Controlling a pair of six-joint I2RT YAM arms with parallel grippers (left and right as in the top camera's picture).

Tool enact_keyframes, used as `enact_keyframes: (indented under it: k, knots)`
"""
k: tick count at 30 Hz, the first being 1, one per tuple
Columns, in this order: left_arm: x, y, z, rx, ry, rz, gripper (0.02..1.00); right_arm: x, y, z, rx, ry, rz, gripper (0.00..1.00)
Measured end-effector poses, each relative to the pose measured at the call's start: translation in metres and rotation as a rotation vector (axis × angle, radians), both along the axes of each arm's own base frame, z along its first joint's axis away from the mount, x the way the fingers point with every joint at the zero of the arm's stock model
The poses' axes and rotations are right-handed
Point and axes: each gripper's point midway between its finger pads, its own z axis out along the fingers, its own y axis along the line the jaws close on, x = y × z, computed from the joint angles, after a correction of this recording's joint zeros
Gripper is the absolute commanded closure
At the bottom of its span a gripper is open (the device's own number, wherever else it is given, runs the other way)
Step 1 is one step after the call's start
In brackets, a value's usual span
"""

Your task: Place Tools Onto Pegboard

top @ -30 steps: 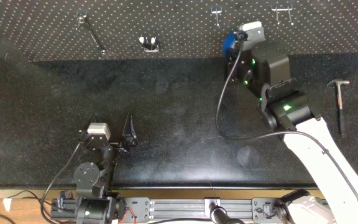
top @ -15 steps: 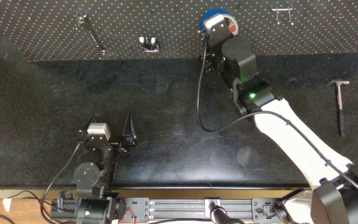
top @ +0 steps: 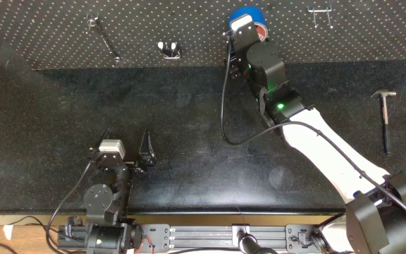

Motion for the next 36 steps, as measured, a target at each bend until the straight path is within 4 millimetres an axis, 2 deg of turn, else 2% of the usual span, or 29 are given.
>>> enact_keyframes:
  k: [6,8,11,12,15,17,18,19,20,21,22,23,24,25,26,27,28,29,30,32,33,34,36]
  knots:
    - [0.0,0.0,0.0,0.0,0.0,0.0,0.025,0.0,0.0,-0.001,-0.002,0.004,0.0,0.741]
    - [0.0,0.0,0.0,0.0,0.0,0.0,0.02,0.001,0.0,0.001,0.002,-0.008,-0.007,0.638]
    - [0.0,0.0,0.0,0.0,0.0,0.0,0.023,0.005,-0.001,0.002,0.005,-0.023,-0.018,0.627]
    - [0.0,0.0,0.0,0.0,0.0,0.0,0.023,0.005,-0.001,0.0,0.002,-0.017,-0.018,0.551]
    - [0.0,0.0,0.0,0.0,0.0,0.0,0.025,0.002,-0.003,-0.012,-0.023,0.03,-0.018,0.518]
    - [0.0,0.0,0.0,0.0,0.0,0.0,0.023,-0.001,-0.004,-0.021,-0.041,0.065,-0.018,0.459]
    - [0.0,0.0,0.0,0.0,0.0,0.0,0.025,-0.004,-0.006,-0.024,-0.05,0.08,-0.017,0.424]
    - [0.0,0.0,0.0,0.0,0.0,0.0,0.025,-0.01,-0.009,-0.03,-0.07,0.122,-0.018,0.316]
    - [0.0,0.0,0.0,0.0,0.0,0.0,0.025,-0.016,-0.012,-0.03,-0.082,0.142,-0.017,0.143]
    - [0.0,0.0,0.0,0.0,0.0,0.0,0.025,-0.029,-0.019,-0.033,-0.109,0.193,-0.018,0.02]
    - [0.0,0.0,0.0,0.0,0.0,0.0,0.025,-0.046,-0.027,-0.03,-0.131,0.239,-0.018,0.016]
    - [0.0,0.0,0.0,0.0,0.0,0.0,0.025,-0.07,-0.04,-0.031,-0.166,0.315,-0.019,0.016]
    - [0.0,0.0,0.0,0.0,0.0,0.0,0.025,-0.086,-0.052,-0.032,-0.18,0.372,-0.035,0.014]
    - [0.0,0.0,0.0,0.0,0.0,0.0,0.025,-0.11,-0.081,-0.037,-0.185,0.472,-0.094,0.014]
    - [0.0,0.0,0.0,0.0,0.0,0.0,0.023,-0.134,-0.116,-0.051,-0.19,0.618,-0.175,0.014]
    - [0.0,0.0,0.0,0.0,0.0,0.0,0.023,-0.162,-0.175,-0.072,-0.17,0.801,-0.341,0.012]
    - [0.0,0.0,0.0,0.0,0.0,0.0,0.023,-0.175,-0.207,-0.081,-0.145,0.887,-0.435,0.012]
    - [0.0,0.0,0.0,0.0,0.0,0.0,0.023,-0.185,-0.251,-0.09,-0.091,0.962,-0.523,0.009]
    - [0.0,0.0,0.0,0.0,0.0,0.0,0.025,-0.19,-0.283,-0.097,-0.062,0.998,-0.593,0.009]
    - [0.0,0.0,0.0,0.0,0.0,0.0,0.025,-0.208,-0.332,-0.12,-0.015,1.099,-0.643,0.007]
    - [0.0,0.0,0.0,0.0,0.0,0.0,0.023,-0.216,-0.347,-0.13,-0.013,1.14,-0.637,0.009]
    - [0.0,0.0,0.0,0.0,0.0,0.0,0.025,-0.224,-0.359,-0.143,-0.03,1.187,-0.609,0.007]
    - [0.0,0.0,0.0,0.0,0.0,0.0,0.025,-0.221,-0.372,-0.154,-0.054,1.192,-0.588,0.005]
